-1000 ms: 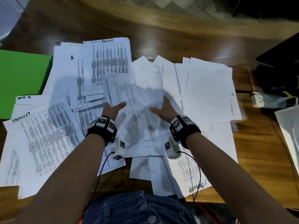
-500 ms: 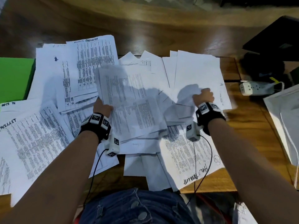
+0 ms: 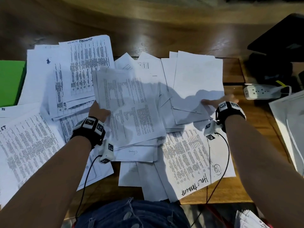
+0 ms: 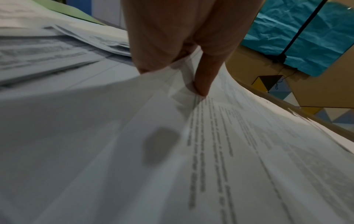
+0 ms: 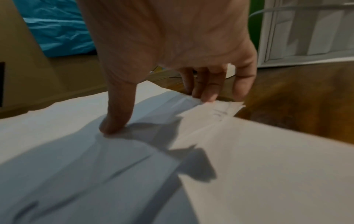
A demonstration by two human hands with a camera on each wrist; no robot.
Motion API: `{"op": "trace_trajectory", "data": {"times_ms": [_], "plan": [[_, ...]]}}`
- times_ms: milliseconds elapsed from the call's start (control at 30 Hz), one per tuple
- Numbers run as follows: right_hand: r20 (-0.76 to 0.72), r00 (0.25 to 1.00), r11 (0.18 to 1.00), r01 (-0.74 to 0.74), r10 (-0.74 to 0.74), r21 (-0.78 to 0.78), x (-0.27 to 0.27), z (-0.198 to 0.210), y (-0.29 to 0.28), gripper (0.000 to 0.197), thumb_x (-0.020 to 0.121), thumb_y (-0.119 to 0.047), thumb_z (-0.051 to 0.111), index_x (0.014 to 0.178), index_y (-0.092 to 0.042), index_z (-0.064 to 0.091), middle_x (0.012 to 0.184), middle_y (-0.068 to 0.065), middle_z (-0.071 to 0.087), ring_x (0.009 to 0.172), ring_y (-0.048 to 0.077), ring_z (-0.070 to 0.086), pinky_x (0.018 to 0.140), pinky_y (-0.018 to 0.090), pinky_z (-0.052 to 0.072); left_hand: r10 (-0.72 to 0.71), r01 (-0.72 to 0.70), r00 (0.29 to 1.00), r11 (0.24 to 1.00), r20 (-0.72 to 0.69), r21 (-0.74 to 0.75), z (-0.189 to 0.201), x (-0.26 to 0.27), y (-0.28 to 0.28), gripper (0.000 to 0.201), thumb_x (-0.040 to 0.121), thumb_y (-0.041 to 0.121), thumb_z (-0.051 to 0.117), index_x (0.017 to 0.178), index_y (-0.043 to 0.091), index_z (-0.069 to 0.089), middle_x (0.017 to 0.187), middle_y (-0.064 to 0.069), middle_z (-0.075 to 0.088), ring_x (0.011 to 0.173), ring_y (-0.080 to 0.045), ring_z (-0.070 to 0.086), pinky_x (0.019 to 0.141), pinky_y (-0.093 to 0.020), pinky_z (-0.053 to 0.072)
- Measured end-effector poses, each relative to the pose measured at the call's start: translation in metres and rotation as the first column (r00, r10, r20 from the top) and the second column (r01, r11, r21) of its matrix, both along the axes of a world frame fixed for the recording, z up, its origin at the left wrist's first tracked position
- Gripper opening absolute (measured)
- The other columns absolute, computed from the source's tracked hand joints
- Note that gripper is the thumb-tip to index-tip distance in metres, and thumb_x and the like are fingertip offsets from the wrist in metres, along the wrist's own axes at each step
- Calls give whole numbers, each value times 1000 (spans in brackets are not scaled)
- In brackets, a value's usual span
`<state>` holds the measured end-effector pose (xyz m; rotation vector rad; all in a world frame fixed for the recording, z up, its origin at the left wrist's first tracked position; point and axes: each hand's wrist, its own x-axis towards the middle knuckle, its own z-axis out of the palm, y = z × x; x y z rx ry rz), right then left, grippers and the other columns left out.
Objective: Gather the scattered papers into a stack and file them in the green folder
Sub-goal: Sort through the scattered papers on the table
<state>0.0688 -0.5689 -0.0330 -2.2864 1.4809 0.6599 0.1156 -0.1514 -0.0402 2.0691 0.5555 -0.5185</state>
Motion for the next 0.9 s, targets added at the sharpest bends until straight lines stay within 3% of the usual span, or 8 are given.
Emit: {"op": "trace_trajectory", "data": {"times_ms": [67, 100, 300, 367, 433, 600, 700, 900], "plan": [[-18, 1000, 1000, -20, 21, 19, 3, -25, -18, 158, 6, -81, 69, 144, -16, 26, 137, 17, 48, 120, 42, 51, 89, 61, 45, -18, 18, 1000, 1000, 1, -15, 0, 0, 3, 49, 80, -11, 57, 127, -1, 49, 124, -20, 60, 115, -33, 58, 91, -31, 45], [-19, 999, 999, -35, 35, 11, 5, -34, -24, 158, 5, -81, 67, 143, -15, 28, 135, 16, 50, 120, 42, 51, 89, 63, 45, -28, 28, 1000, 1000, 0, -14, -1, 1, 4, 49, 79, -10, 58, 127, 0, 50, 124, -20, 60, 114, -33, 58, 92, -33, 46], [-51, 983, 983, -176, 174, -50, 13, -19, -12, 118, 39, -79, 63, 137, -18, 40, 142, 15, 39, 128, 37, 38, 99, 46, 37, -69, 69, 998, 997, -6, 37, -4, 2, 4, 48, 80, -7, 59, 126, -1, 49, 123, -19, 60, 115, -32, 57, 87, -28, 43], [62, 982, 983, -180, 179, 17, 15, -5, -6, 84, 62, -54, 72, 130, -11, 49, 133, 14, 52, 116, 34, 53, 84, 32, 46, -62, 62, 998, 998, -12, 33, -5, 1, 2, 49, 80, -8, 58, 128, -2, 48, 126, -20, 58, 117, -33, 56, 87, -28, 42], [141, 980, 990, -143, 139, 17, 15, 5, -5, 55, 77, -24, 71, 125, -4, 53, 124, 15, 59, 108, 33, 59, 76, 29, 49, -60, 61, 998, 997, -19, 39, -5, 0, 0, 49, 82, -9, 58, 129, -4, 46, 129, -21, 56, 118, -34, 54, 88, -27, 41], [313, 947, 996, -85, 74, 21, 9, 23, -9, 38, 88, -8, 53, 126, -4, 54, 124, 18, 57, 118, 36, 54, 91, 36, 46, -84, 86, 996, 994, -22, 72, 1, -6, -4, 47, 85, -6, 58, 129, -6, 45, 130, -24, 55, 119, -37, 53, 85, -29, 40], [450, 883, 989, -88, 134, -121, -1, 45, -7, 35, 88, -7, 44, 117, -10, 63, 116, 21, 63, 107, 39, 58, 82, 36, 46, -133, 131, 991, 987, 17, 89, 4, -12, -2, 49, 84, -6, 59, 130, -5, 46, 131, -23, 54, 120, -36, 53, 86, -29, 40], [579, 779, 954, -79, 241, -290, -8, 87, 9, 36, 88, -8, 40, 110, -18, 67, 108, 25, 64, 102, 44, 58, 81, 40, 48, -157, 152, 987, 984, 47, 92, 11, -19, 2, 53, 83, -5, 58, 134, -4, 42, 133, -21, 53, 122, -36, 51, 96, -35, 43]]}}
